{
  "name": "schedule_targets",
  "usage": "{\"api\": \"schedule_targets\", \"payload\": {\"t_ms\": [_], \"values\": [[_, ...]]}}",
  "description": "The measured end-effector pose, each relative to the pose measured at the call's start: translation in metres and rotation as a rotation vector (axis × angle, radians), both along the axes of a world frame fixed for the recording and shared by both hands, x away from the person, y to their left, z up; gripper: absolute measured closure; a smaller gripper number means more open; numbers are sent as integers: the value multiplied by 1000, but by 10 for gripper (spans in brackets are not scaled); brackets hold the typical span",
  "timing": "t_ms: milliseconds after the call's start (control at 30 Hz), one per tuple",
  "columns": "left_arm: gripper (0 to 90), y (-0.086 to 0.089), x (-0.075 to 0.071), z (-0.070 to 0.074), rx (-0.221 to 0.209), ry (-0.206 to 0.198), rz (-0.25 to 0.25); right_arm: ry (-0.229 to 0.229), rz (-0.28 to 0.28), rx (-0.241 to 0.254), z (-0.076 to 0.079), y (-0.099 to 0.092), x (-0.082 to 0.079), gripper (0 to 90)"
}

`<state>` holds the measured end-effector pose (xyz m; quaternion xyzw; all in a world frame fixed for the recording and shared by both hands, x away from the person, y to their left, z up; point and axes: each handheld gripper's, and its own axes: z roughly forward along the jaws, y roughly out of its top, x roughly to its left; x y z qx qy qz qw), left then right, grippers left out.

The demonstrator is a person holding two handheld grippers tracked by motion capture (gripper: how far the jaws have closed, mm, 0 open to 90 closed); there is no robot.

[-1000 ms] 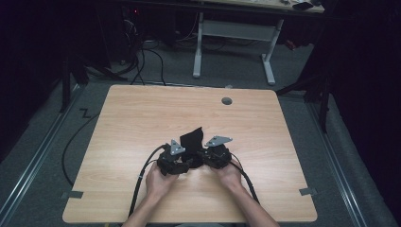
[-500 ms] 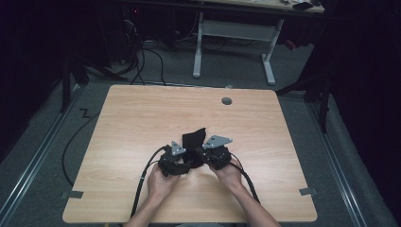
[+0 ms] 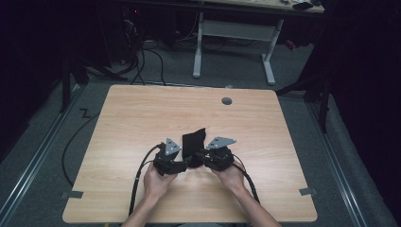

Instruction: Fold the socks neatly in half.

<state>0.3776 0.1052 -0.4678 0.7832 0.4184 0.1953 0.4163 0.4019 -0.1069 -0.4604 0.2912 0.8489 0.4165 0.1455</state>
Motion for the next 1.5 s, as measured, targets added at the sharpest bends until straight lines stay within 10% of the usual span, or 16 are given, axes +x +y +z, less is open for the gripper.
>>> {"api": "schedule_targets", "payload": {"t_ms": [233, 400, 600, 833, 1500], "values": [[431, 3, 25, -1, -32, 46, 46, 27, -53, -6, -2, 9, 14, 728], [428, -7, 24, -21, 68, 90, 12, 62, -70, -21, -16, 16, 20, 691], [417, -6, 19, -21, 78, 91, -10, 82, -58, -28, -24, 22, 22, 654], [430, 8, 27, -12, -4, 105, 39, 114, -53, -4, -32, 17, 19, 575], [393, -11, 85, -13, 49, 206, 66, 21, -36, -31, -40, 12, -5, 519]]}}
